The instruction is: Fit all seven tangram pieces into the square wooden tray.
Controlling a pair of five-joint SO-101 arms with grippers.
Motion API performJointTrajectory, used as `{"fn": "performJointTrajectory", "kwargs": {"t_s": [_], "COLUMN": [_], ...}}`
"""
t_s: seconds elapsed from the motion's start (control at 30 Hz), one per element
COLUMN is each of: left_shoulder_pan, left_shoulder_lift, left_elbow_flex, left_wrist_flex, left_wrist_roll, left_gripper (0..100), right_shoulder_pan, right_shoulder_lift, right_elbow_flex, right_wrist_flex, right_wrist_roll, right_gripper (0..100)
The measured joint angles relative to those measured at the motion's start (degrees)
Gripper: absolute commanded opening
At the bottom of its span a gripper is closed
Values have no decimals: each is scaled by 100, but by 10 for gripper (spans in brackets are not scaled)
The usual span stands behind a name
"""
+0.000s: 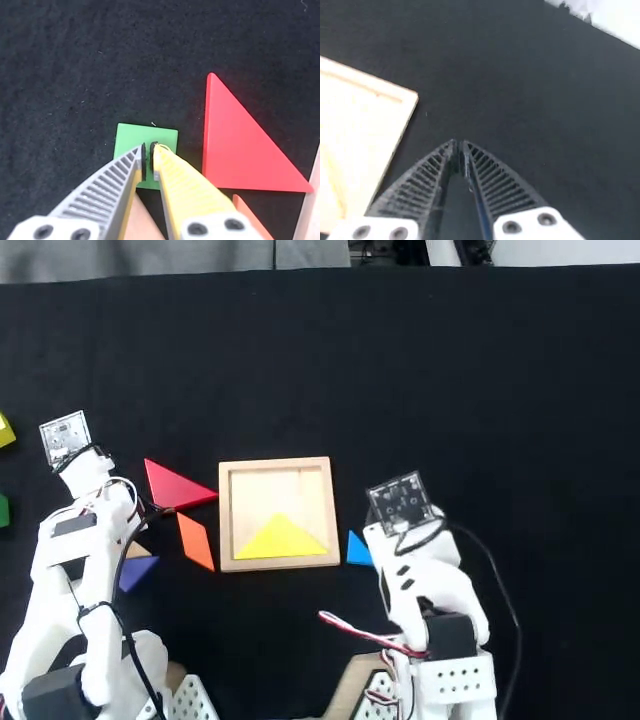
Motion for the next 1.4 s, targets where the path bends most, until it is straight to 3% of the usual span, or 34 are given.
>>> {"fn": "performJointTrajectory", "kwargs": {"t_s": [0.33,0.6,0.83,1.07,1.2,1.4], "left_shoulder_pan": [0,1222,1284,1284,1284,1292], "left_shoulder_lift": [0,0,818,3411,4651,5240], "left_elbow_flex": [0,-299,-2470,-4545,-5424,-6330], "left_wrist_flex": [0,79,985,1090,1371,2207], "left_wrist_roll": [-123,-1741,-1855,-1855,-1855,-1987], "left_gripper": [61,61,62,58,58,58], "right_shoulder_pan": [-281,-281,-281,-281,-281,-281], "right_shoulder_lift": [0,0,0,0,0,0], "right_elbow_flex": [0,0,0,0,0,0], "right_wrist_flex": [229,325,378,378,378,378], "right_wrist_roll": [0,0,0,0,0,484], "right_gripper": [11,11,11,11,11,11]}}
